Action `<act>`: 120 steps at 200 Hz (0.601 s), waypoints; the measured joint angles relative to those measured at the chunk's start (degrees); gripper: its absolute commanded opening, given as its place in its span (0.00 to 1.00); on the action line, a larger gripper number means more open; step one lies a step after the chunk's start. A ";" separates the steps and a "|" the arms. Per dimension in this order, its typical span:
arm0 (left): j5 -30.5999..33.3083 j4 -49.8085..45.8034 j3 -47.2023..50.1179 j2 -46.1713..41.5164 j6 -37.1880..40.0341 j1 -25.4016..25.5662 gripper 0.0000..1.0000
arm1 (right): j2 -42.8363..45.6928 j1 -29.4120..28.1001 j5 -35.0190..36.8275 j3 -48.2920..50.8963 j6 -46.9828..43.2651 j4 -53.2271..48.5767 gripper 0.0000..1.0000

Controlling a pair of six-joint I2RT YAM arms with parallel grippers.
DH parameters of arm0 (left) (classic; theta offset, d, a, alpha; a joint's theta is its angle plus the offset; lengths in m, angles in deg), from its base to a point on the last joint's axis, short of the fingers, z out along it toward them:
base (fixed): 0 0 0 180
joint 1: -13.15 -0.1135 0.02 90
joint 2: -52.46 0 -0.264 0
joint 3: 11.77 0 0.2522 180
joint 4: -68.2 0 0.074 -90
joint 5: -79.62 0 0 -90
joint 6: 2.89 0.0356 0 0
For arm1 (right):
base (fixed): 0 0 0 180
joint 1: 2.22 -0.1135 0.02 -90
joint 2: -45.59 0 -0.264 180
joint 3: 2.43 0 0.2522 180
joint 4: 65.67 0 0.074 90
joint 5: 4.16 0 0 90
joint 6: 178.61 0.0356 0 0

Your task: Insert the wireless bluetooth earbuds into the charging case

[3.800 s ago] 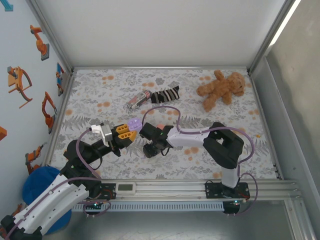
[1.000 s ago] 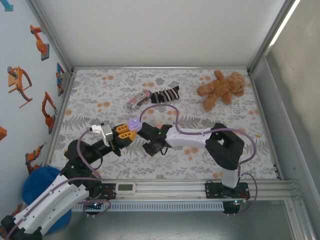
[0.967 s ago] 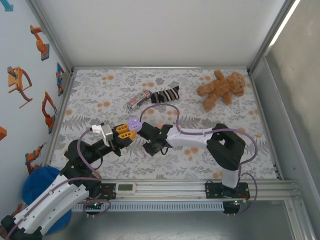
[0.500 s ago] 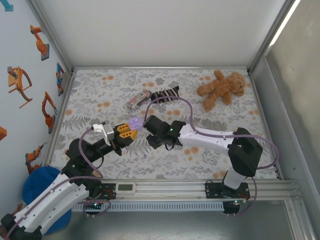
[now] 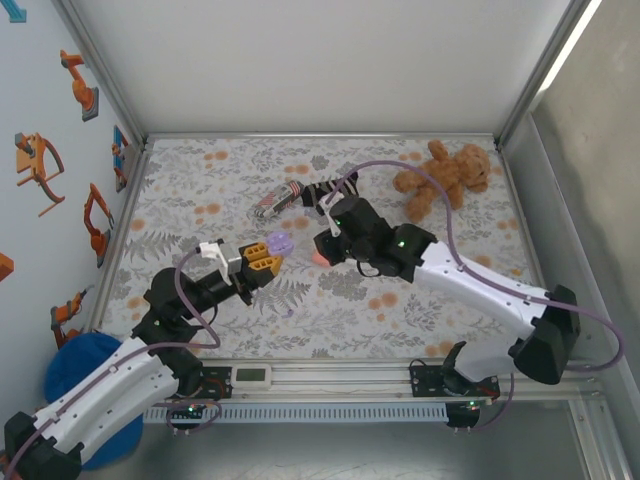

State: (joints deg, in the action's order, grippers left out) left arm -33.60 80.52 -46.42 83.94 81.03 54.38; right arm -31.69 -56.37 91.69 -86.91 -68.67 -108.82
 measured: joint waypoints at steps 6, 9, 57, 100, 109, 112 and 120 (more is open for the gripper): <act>0.09 0.35 -0.13 0.70 0.42 0.00 0.00 | 0.85 -0.02 0.07 -0.85 -0.33 0.04 0.21; 0.09 0.52 -0.24 1.03 0.61 0.00 0.00 | 1.33 -0.02 0.07 -1.29 -0.52 0.00 0.21; 0.57 4.66 -3.04 7.82 3.54 0.00 0.00 | 6.86 -0.02 0.15 -7.37 -2.56 0.11 0.21; 1.16 8.11 -6.38 14.62 4.87 0.00 0.00 | 8.07 -0.02 -0.68 -8.83 -3.32 1.55 0.21; 1.36 9.09 -6.80 15.74 4.92 0.07 0.00 | 8.04 -0.02 -0.90 -8.83 -3.32 1.86 0.21; 1.38 9.40 -6.88 16.02 4.92 0.11 0.00 | 8.04 -0.02 -0.96 -8.83 -3.32 1.97 0.21; 1.44 10.23 -7.04 16.79 4.96 0.17 0.00 | 8.04 -0.02 -1.31 -8.83 -3.30 2.27 0.21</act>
State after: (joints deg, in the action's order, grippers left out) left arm -32.16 90.75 -53.46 100.73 85.99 54.55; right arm -23.65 -56.39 90.38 -95.74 -71.97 -106.55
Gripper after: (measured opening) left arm 0.196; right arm 0.213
